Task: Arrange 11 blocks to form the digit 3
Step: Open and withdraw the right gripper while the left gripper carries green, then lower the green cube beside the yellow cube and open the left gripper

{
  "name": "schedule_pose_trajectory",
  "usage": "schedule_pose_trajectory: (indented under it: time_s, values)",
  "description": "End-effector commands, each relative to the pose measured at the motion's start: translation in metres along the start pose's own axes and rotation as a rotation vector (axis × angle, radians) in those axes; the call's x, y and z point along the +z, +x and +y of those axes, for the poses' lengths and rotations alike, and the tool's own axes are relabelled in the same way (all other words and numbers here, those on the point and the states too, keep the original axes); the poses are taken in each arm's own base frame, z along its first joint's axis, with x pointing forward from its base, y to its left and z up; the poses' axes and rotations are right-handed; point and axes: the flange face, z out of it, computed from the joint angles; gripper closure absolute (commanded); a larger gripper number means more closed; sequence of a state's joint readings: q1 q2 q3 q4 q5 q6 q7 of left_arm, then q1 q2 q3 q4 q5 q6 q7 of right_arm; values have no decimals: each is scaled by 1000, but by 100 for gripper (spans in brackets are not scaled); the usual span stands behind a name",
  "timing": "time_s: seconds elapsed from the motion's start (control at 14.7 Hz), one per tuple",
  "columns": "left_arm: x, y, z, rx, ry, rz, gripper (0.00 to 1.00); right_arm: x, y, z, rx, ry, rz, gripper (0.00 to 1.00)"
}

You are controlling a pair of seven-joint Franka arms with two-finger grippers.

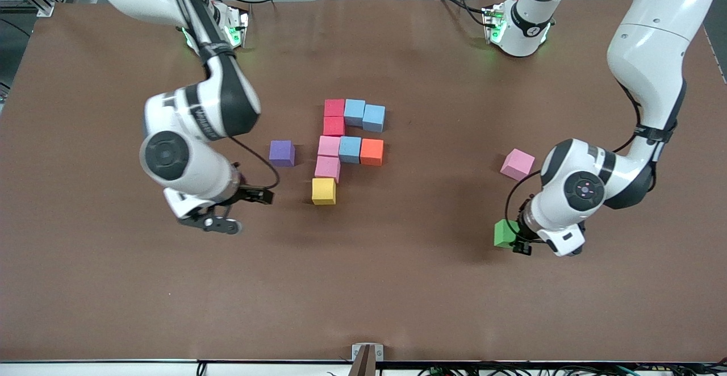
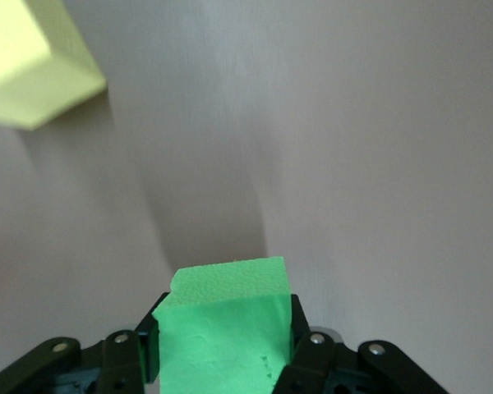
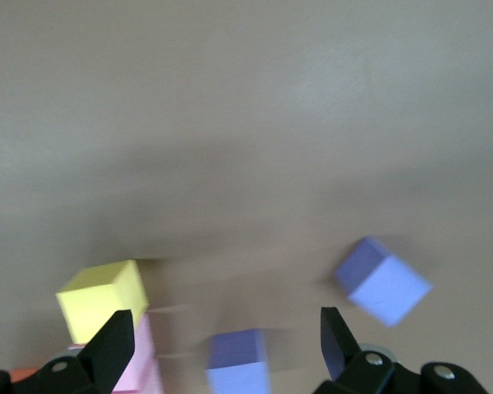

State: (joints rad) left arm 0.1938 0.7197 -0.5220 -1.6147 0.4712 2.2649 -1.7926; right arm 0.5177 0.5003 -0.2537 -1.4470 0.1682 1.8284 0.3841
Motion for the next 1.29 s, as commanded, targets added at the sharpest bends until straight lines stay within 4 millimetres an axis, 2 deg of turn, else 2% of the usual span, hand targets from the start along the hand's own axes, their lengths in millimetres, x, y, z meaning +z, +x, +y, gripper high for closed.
schedule_pose_trajectory:
  time_s: [0.0,0.14,0.2,0.34,0.41,0.47,0.61,0.75,0.88,1.02,1.22]
  values:
    - [-8,-55,1,-19,4,-3,68,-25,10,60,-107,17,-10,0]
    - [-15,-105,4,-22,-10,-14,68,-41,23,106,-145,18,-27,0]
    - [-20,-123,8,-35,-25,-21,67,-53,29,133,-173,6,-36,0]
    - [-12,-182,3,-33,-22,-24,67,-62,35,175,-202,-27,-58,0]
    - [-11,-195,5,-52,-28,-24,67,-70,38,193,-209,-50,-51,0]
    - [-7,-220,1,-55,-26,-30,67,-77,37,210,-207,-72,-54,0]
    - [-3,-260,2,-96,-36,-47,67,-107,26,239,-191,-105,-35,0]
    - [3,-297,-3,-108,-35,-64,67,-117,19,261,-155,-100,-50,0]
    - [9,-329,-15,-107,-24,-69,66,-136,11,290,-116,-87,-35,0]
    - [18,-356,-26,-114,-12,-76,66,-148,5,298,-108,-85,-16,0]
    - [31,-385,-35,-130,0,-87,66,-164,5,308,-103,-79,10,0]
